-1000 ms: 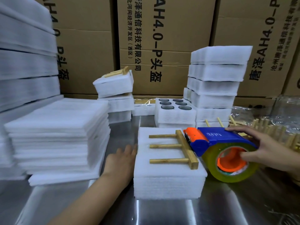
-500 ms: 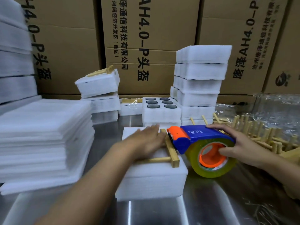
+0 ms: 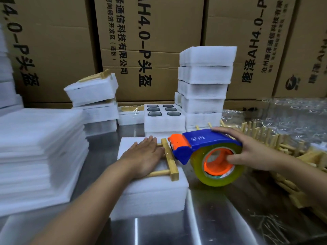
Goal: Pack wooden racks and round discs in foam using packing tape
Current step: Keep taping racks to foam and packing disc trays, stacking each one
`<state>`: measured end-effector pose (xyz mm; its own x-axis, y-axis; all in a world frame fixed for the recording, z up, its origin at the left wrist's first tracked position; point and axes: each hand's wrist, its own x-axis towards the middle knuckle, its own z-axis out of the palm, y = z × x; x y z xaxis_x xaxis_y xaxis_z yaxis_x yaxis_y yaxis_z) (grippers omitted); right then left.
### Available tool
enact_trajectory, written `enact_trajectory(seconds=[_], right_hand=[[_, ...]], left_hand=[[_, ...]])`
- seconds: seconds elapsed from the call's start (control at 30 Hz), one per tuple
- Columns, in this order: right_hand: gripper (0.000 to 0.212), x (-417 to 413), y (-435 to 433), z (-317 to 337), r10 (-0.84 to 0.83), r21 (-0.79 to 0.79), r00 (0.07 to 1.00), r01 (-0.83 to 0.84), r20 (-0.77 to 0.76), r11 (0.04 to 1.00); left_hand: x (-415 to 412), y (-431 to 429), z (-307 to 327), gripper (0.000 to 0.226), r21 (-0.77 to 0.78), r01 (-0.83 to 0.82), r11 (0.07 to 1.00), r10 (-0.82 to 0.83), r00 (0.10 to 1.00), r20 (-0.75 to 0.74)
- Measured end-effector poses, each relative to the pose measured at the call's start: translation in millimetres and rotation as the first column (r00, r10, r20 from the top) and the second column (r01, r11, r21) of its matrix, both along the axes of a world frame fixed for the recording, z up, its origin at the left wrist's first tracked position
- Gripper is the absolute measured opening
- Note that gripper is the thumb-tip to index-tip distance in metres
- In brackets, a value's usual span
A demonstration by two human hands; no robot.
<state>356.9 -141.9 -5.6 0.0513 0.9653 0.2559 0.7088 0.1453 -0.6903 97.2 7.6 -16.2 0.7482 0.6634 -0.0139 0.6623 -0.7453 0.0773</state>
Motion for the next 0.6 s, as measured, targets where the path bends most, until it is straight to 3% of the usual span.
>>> enact_trajectory(seconds=[0.1,0.37,0.6], right_hand=[[0.093,4.8,0.2,9.4,0.014,-0.014,0.999,-0.015,-0.03,1.0],[0.095,17.5,-17.5,17.3,-0.071,0.004,0.994,0.071,0.079,0.997],[0.108,23.6,-12.6,33.5,-0.083,0.012,0.996,0.082,0.038,0.997]], left_hand=[[0.1,-0.2,0.1,0.051,-0.017,-0.002,1.0,0.003,1.0,0.012],[0.9,1.2,-1.4,0.049,-0.045,0.0,0.999,0.001,1.0,0.03],[0.6,2.0,-2.4,0.05,-0.045,-0.003,0.999,0.005,1.0,0.03]])
